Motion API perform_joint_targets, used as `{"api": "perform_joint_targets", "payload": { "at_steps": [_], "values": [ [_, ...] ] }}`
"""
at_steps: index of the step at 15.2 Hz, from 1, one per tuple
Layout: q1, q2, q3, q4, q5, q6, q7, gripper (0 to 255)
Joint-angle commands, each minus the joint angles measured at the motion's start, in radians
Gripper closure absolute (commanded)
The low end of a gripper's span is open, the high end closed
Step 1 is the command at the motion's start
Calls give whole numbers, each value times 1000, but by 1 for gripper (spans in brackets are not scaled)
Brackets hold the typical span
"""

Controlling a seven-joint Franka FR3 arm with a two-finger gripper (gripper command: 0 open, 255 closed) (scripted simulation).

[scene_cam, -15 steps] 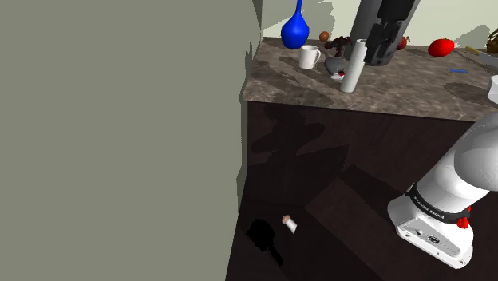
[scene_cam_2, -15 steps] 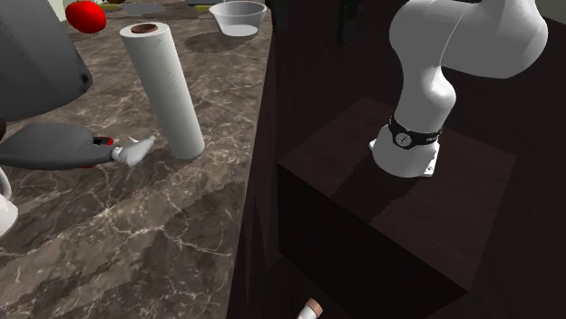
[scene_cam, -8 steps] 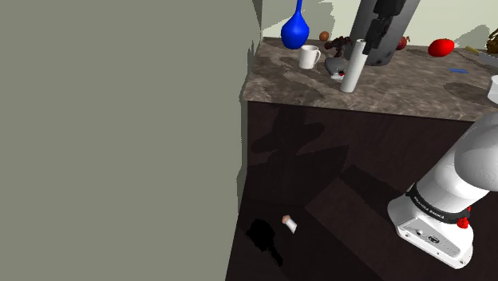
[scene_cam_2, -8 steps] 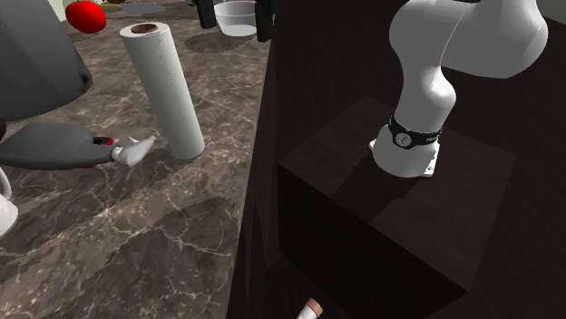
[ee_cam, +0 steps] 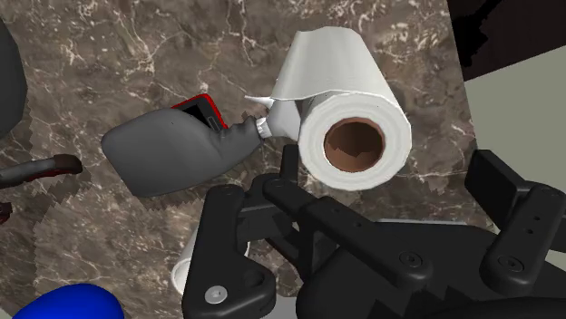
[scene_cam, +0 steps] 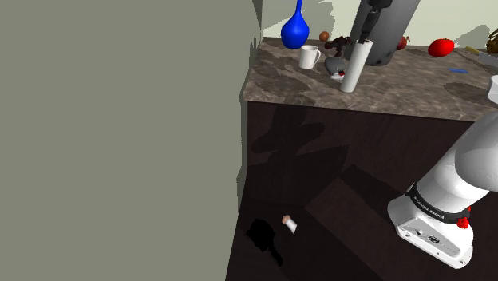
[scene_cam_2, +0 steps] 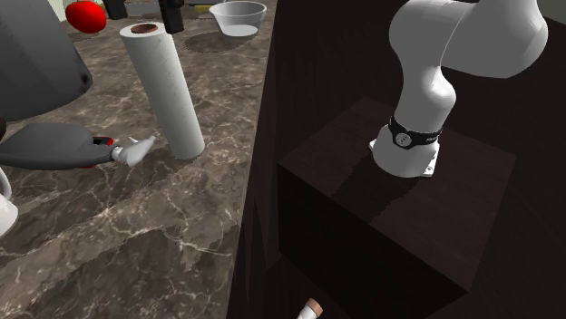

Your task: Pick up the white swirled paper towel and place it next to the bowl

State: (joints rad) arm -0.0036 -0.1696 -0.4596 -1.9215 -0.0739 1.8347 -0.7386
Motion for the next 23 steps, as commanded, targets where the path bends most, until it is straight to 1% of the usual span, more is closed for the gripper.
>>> {"api": "perform_joint_targets", "payload": {
  "at_steps": [1,8,16,17,23],
  "values": [
    [0,38,-13,41,13,7,-48,0],
    [-2,53,-18,-45,19,107,-53,0],
    [-2,53,-18,-45,19,107,-53,0],
    [-2,53,-18,-45,19,107,-53,255],
    [-2,54,-19,-45,19,108,-53,255]
  ]
}}
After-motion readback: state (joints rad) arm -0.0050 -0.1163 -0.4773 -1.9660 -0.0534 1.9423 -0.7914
